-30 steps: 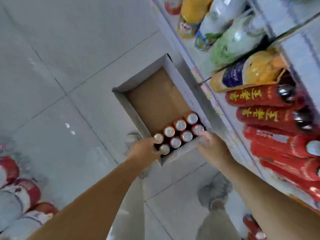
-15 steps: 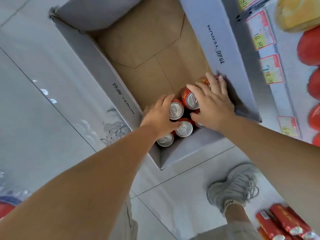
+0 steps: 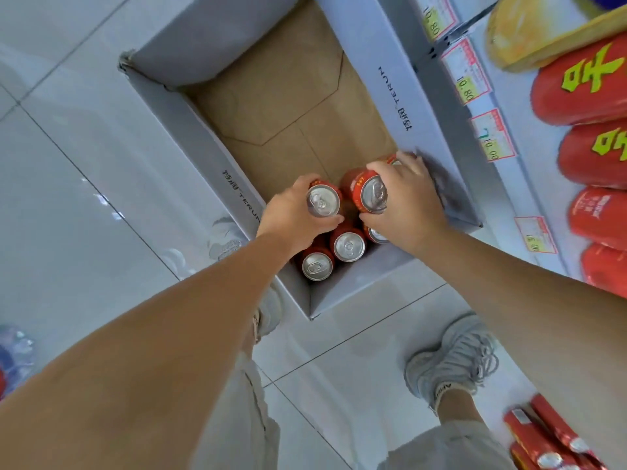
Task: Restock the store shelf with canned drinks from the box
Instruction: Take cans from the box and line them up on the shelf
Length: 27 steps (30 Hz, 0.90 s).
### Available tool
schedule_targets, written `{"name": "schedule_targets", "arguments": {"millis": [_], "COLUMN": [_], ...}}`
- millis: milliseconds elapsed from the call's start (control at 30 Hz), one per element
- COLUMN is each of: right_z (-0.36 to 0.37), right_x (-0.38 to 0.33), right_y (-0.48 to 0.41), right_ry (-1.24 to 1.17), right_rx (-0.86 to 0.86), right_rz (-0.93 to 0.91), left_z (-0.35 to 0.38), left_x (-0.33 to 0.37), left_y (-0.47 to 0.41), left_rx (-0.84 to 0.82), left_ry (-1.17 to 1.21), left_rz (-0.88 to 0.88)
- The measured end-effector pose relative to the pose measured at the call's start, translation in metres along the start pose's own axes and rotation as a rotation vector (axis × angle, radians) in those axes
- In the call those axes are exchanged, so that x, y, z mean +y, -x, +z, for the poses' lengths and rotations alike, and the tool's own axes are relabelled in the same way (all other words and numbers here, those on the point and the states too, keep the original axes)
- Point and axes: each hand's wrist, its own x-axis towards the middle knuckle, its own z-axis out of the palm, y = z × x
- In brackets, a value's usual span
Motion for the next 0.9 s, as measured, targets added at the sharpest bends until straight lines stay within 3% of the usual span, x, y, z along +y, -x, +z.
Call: {"name": "schedule_targets", "arguments": {"millis": [133,267,567,900], "right_z": [-0.068,-0.163,-0.406,-0.603], "right_x": [-0.036,-0.081,-0.173,-0.238], "right_y": [0.038,0.084,0.218,0.4], "right_ry": [-0.294,-0.417,-0.52,-0.649], "right_rx": [0.045,0.116,0.472,0.977], "right_rz": [0.216,0.284,0.183,0.144], "left_z": [-0.056,-0.127,-0.275,-0.352], "left_x": [0.038,0.1,0.251,0.407], "left_y": [0.056,0.128,0.327,0.52], "left_rx": [0.058,0.066,0.216,0.345], "left_ry": [0.125,0.143,-0.013,-0.159], "left_rz": [-0.01,0.065,0.405,0.922]}}
